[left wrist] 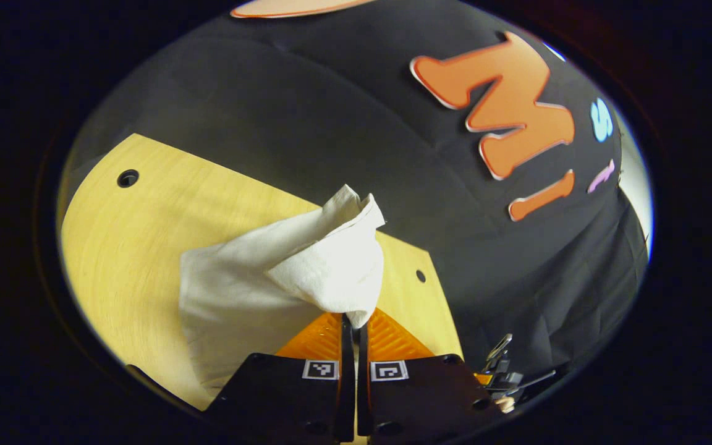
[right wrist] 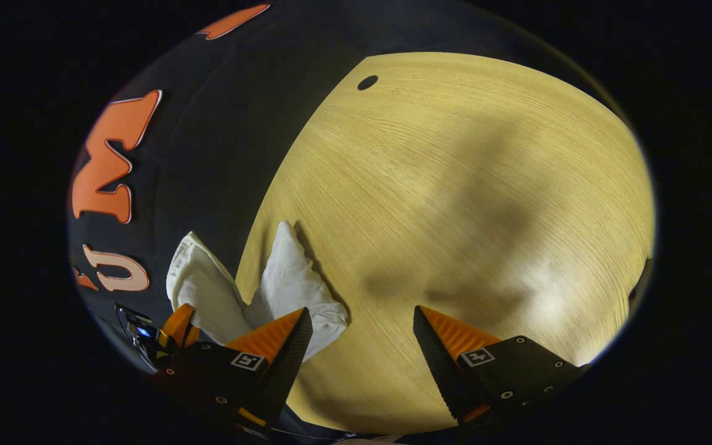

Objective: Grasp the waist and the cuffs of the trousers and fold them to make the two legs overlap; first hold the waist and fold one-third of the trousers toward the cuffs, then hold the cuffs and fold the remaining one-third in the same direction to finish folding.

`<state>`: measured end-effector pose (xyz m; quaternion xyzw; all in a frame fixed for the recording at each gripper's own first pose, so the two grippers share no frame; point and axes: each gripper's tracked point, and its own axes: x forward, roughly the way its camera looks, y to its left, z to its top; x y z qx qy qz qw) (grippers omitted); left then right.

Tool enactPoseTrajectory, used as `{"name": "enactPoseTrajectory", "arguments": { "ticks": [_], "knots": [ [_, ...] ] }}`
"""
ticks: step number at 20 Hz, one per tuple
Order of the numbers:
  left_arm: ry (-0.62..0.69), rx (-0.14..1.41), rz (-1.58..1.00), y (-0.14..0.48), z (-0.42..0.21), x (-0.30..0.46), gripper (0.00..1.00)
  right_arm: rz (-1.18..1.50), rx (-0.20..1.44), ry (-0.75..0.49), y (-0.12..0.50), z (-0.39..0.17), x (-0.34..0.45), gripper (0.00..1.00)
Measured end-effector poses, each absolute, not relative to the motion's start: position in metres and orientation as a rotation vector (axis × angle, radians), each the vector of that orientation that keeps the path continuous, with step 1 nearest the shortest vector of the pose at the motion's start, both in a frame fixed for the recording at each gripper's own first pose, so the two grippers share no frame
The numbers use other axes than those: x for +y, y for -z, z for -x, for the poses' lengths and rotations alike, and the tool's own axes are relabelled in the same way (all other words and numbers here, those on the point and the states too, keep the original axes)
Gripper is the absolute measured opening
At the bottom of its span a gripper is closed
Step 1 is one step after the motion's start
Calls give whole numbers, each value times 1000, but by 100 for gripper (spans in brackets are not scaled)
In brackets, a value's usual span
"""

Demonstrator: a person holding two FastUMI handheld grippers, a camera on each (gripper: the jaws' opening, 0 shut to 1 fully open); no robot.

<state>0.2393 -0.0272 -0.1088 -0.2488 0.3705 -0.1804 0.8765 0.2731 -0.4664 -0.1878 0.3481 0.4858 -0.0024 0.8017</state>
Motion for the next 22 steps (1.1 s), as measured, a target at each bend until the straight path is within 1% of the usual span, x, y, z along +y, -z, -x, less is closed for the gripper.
{"name": "enactPoseTrajectory", "arguments": {
  "ticks": [1, 2, 3, 4, 9, 10, 11, 12, 14, 16, 17, 18, 19, 22],
  "knots": [
    [384, 795, 498, 117, -238, -35, 5, -750, 1042, 12, 188, -271, -472, 100],
    [386, 821, 481, 125, -236, -44, 6, -753, 1042, 18, 188, -268, -477, 98],
    [381, 848, 463, 135, -233, -50, 6, -757, 1042, 25, 188, -268, -483, 100],
    [370, 878, 444, 143, -230, -54, 5, -761, 1042, 32, 189, -266, -488, 99],
    [347, 1000, 371, 192, -213, -88, 6, -776, 1045, 60, 197, -261, -500, 99],
    [352, 1022, 358, 203, -210, -95, 6, -777, 1045, 64, 198, -260, -499, 99],
    [367, 1042, 358, 208, -203, -101, 11, -777, 1045, 67, 197, -260, -499, 99],
    [379, 1063, 363, 208, -195, -105, 8, -774, 1044, 69, 196, -259, -499, 99],
    [418, 1086, 395, 213, -187, -123, 54, -761, 1044, 75, 198, -260, -498, 99],
    [424, 1086, 372, 216, -180, -127, 100, -735, 1044, 75, 197, -260, -496, 99],
    [421, 1074, 349, 217, -178, -125, 100, -721, 1043, 72, 197, -262, -494, 100],
    [419, 1061, 328, 214, -177, -121, 100, -708, 1041, 69, 196, -262, -491, 98],
    [411, 1044, 301, 211, -173, -114, 100, -696, 1036, 60, 193, -265, -487, 99],
    [359, 972, 241, 190, -175, -75, 100, -639, 1013, 28, 178, -272, -476, 99]
  ]
}}
